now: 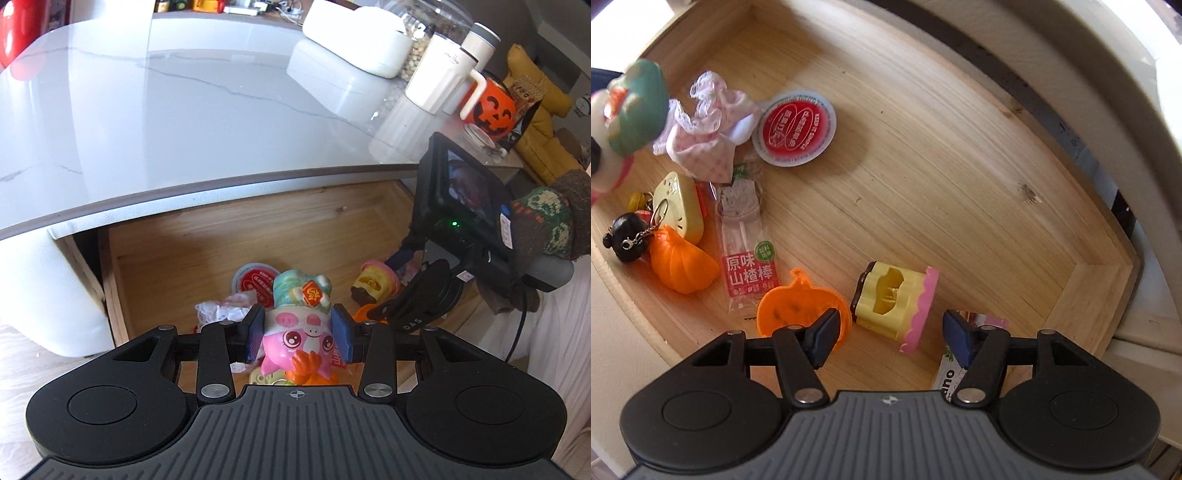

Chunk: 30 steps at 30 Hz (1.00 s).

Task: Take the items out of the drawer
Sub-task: 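Set the pink figure on the counter with left tool while right places yellow cup toy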

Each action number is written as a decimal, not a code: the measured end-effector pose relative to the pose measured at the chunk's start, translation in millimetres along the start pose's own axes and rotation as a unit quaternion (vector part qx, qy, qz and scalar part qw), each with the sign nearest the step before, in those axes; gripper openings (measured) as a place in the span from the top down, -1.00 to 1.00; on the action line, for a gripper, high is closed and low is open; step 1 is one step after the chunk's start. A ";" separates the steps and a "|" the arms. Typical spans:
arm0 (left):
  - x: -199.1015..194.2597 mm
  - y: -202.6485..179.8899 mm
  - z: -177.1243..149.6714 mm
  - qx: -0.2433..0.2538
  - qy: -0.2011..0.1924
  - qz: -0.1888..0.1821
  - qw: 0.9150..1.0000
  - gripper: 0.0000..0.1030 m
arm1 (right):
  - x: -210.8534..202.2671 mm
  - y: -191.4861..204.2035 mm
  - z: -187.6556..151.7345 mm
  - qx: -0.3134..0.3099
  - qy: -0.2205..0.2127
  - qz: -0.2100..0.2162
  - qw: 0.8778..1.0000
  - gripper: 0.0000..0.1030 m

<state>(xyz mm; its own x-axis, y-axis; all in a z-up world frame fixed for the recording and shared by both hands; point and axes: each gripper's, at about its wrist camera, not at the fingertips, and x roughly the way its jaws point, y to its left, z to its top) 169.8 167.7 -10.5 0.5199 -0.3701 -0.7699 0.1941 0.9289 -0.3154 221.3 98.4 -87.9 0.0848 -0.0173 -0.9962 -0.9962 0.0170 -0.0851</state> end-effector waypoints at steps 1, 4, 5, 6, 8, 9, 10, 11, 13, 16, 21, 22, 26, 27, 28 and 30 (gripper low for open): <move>-3.9 4.7 -3.4 -0.001 -0.001 0.000 1.000 0.16 | 1.2 0.8 1.6 -0.003 0.001 -0.001 1.000 -0.21; 1.6 -0.6 -1.4 -0.002 0.003 -0.007 1.000 0.16 | 5.7 1.1 8.7 -0.010 -0.008 -0.013 1.000 -0.21; 7.0 -5.2 0.3 -0.002 0.007 -0.007 1.000 0.16 | 8.3 0.1 10.8 -0.009 -0.006 -0.014 1.000 -0.15; 8.9 -6.3 0.3 -0.001 0.011 -0.007 1.000 0.16 | 9.0 -1.6 11.4 -0.005 -0.002 -0.009 1.000 -0.12; 12.9 -7.5 -0.5 0.000 0.020 -0.011 1.000 0.16 | 1.9 -3.4 7.3 -0.013 0.001 -0.005 1.000 0.19; 14.0 -8.3 -0.4 0.000 0.022 -0.014 1.000 0.16 | -5.2 -4.6 2.9 -0.015 -0.002 -0.002 1.000 0.19; 14.4 -9.5 0.1 0.001 0.023 -0.020 1.000 0.16 | -13.8 -6.0 -2.3 -0.016 -0.009 -0.003 1.000 0.19; 14.0 -11.5 0.9 0.003 0.020 -0.028 0.999 0.16 | -25.5 -7.2 -9.7 -0.020 -0.021 -0.006 1.000 0.19; 10.4 -17.1 3.5 0.011 0.007 -0.053 0.999 0.16 | -46.3 -9.6 -23.2 -0.020 -0.046 -0.011 0.999 0.19; -7.9 -22.4 12.0 0.012 -0.054 -0.104 0.993 0.16 | -85.0 -12.0 -42.0 0.008 -0.093 -0.007 0.996 0.19; -29.6 -25.4 49.0 -0.011 -0.196 0.001 0.981 0.15 | -139.7 -9.1 -68.7 0.039 -0.188 -0.010 0.981 0.19; -26.3 -27.2 59.3 -0.016 -0.204 0.028 0.979 0.14 | -145.3 -8.1 -75.0 0.043 -0.203 -0.012 0.978 0.19; 13.5 -32.2 106.8 -0.012 -0.174 0.125 0.977 0.12 | -158.9 -10.5 -85.3 0.071 -0.261 -0.017 0.962 0.19; 24.2 -31.4 113.8 -0.013 -0.168 0.142 0.975 0.11 | -163.1 -11.4 -86.8 0.078 -0.272 -0.017 0.959 0.19; 32.8 -31.7 117.0 -0.016 -0.169 0.152 0.974 0.08 | -167.6 -13.3 -89.3 0.083 -0.281 -0.019 0.956 0.19; 41.5 -30.9 117.2 -0.023 -0.181 0.151 0.971 0.02 | -178.0 -19.2 -95.6 0.093 -0.293 -0.028 0.951 0.19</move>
<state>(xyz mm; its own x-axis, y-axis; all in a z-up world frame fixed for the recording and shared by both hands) 282.8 125.3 32.3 0.8078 -0.0430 -0.5879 -0.0467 0.9895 -0.1365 223.6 5.7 92.6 0.1888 0.5361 -0.8228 -0.9737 0.2110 -0.0859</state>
